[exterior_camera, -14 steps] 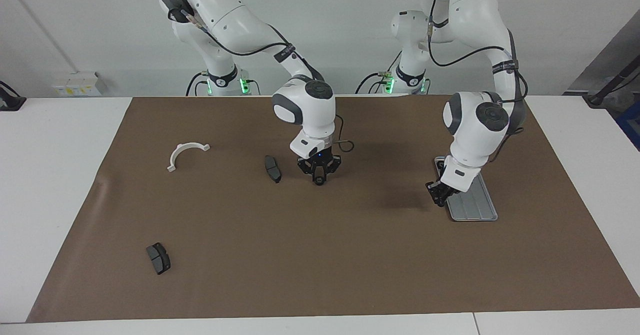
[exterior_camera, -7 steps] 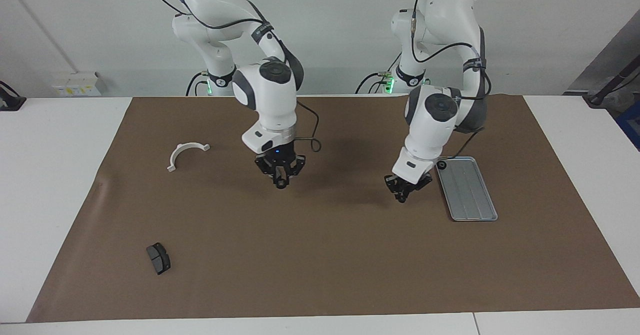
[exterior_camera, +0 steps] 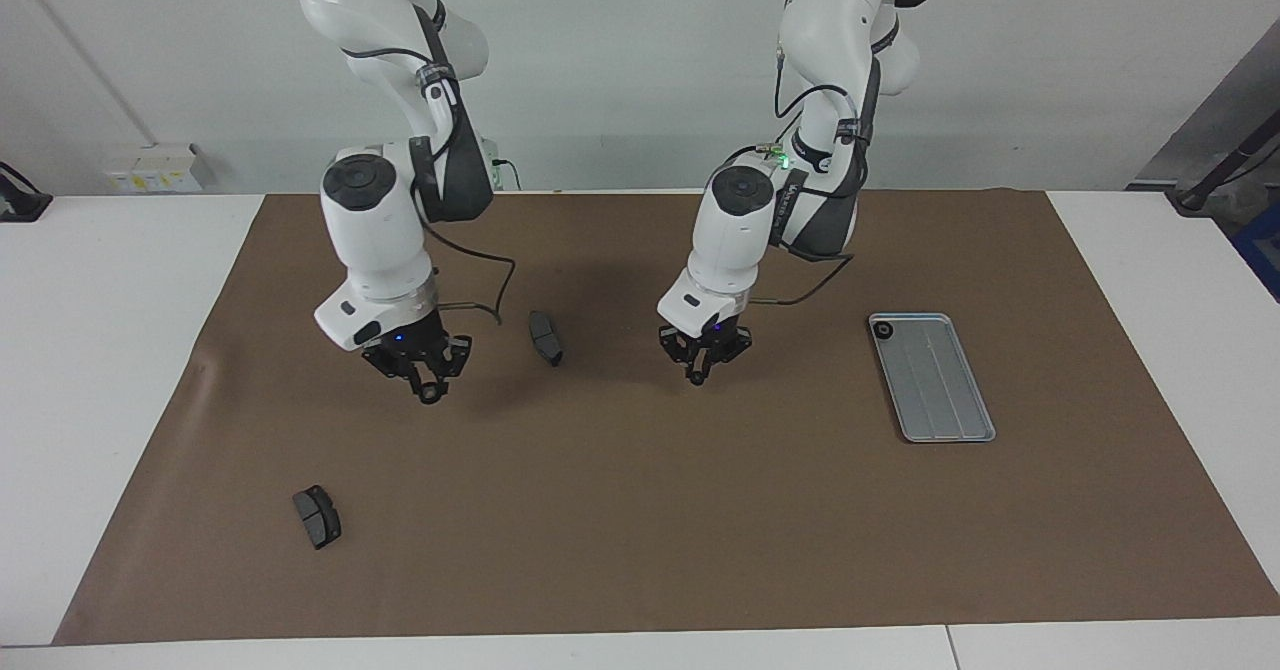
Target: Place bearing gear from tray to pile
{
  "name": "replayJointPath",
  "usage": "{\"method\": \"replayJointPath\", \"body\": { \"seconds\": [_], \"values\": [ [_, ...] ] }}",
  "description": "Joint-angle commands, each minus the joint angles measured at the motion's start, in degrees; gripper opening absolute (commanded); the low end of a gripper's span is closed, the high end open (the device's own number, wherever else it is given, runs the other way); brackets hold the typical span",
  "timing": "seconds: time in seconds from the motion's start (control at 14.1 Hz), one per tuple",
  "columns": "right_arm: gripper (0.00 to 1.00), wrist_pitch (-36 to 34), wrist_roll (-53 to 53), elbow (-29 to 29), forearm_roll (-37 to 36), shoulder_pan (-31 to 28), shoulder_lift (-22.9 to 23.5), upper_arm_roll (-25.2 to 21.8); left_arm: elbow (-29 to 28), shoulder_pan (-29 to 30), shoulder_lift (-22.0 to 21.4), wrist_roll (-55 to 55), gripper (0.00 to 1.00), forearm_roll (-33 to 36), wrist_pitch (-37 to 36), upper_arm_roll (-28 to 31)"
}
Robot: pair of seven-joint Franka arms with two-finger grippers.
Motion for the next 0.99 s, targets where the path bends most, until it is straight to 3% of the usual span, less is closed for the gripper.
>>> {"method": "replayJointPath", "body": {
  "seconds": [0.0,0.07,0.14,0.28,0.57,0.71,0.92],
  "values": [
    [0.0,3.22,-7.94,-1.3,2.26,-0.46,1.84,-3.87,0.67,-3.66,1.87,-1.3,0.03,-0.96,3.13,1.11],
    [0.0,3.84,-9.35,-2.0,3.31,-0.81,2.11,-4.58,0.58,-4.8,1.87,-1.31,0.16,-0.96,3.5,1.03],
    [0.0,4.8,-11.54,-3.06,4.45,-1.16,2.11,-5.28,0.58,-4.99,1.87,-1.22,0.38,-0.96,3.59,1.03],
    [0.0,7.43,-14.63,-5.16,5.95,-1.17,2.46,-6.77,0.58,-5.6,1.96,-1.04,1.0,-0.96,5.16,0.94],
    [0.0,9.37,-18.67,-8.33,8.68,-1.26,2.64,-8.01,1.02,-3.77,1.18,-1.13,1.0,-0.96,4.29,1.72],
    [0.02,11.04,-19.29,-9.83,8.68,-1.26,2.73,-8.36,1.02,3.59,-1.27,-0.35,1.0,-0.96,0.71,1.82],
    [0.36,12.19,-19.04,-10.19,8.68,-1.26,3.25,-8.36,1.02,13.79,-4.1,0.36,1.0,-0.96,-4.05,1.82]
  ]
}}
